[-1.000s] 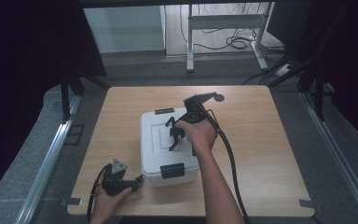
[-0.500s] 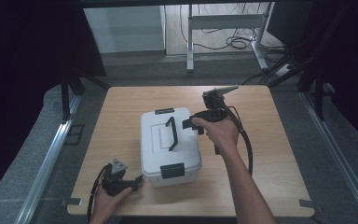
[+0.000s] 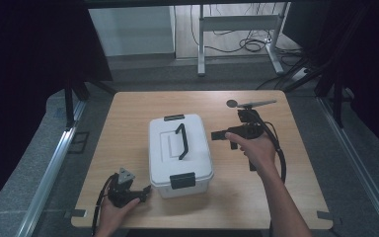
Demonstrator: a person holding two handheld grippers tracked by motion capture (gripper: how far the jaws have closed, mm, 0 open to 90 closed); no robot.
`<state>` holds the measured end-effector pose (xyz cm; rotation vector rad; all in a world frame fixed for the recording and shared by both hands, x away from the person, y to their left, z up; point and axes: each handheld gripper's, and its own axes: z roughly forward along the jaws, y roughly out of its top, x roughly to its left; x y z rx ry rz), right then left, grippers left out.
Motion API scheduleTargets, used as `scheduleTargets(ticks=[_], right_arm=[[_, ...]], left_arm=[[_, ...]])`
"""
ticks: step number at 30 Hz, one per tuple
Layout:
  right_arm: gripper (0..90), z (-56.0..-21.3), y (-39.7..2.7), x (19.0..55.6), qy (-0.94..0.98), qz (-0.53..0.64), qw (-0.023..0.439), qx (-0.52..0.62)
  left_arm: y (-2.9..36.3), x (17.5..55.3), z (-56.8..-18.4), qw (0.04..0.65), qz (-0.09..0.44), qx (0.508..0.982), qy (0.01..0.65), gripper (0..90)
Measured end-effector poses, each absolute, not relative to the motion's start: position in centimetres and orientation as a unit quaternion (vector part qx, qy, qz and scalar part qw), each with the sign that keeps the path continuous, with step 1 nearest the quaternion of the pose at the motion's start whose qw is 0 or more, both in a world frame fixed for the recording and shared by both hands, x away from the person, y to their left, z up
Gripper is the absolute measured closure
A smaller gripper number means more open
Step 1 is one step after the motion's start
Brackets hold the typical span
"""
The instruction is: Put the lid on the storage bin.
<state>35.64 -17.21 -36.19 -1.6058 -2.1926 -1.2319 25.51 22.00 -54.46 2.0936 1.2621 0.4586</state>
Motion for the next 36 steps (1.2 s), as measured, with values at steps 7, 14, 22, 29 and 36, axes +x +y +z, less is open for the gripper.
scheduleTargets(ticks=[7, 14, 22, 29, 36], right_arm=[[49.7, -38.6, -20.4, 34.5, -0.721, -0.424, 0.082, -0.542], [47.8, -41.1, -23.8, 33.1, -0.708, -0.431, 0.088, -0.553], [47.0, -45.1, -26.6, 31.4, -0.691, -0.438, 0.101, -0.567], [47.0, -47.1, -27.0, 31.1, -0.684, -0.442, 0.102, -0.571], [46.9, -47.2, -26.5, 31.1, -0.697, -0.444, 0.098, -0.555]], left_arm=[[22.0, 25.5, -54.5, 0.323, 0.176, 0.796, 0.481, 11.8], [22.0, 25.5, -54.5, 0.323, 0.176, 0.795, 0.482, 11.8], [22.0, 25.5, -54.5, 0.324, 0.175, 0.795, 0.483, 11.8], [22.0, 25.5, -54.5, 0.324, 0.175, 0.795, 0.483, 11.8], [22.0, 25.5, -54.5, 0.324, 0.175, 0.795, 0.483, 11.8]])
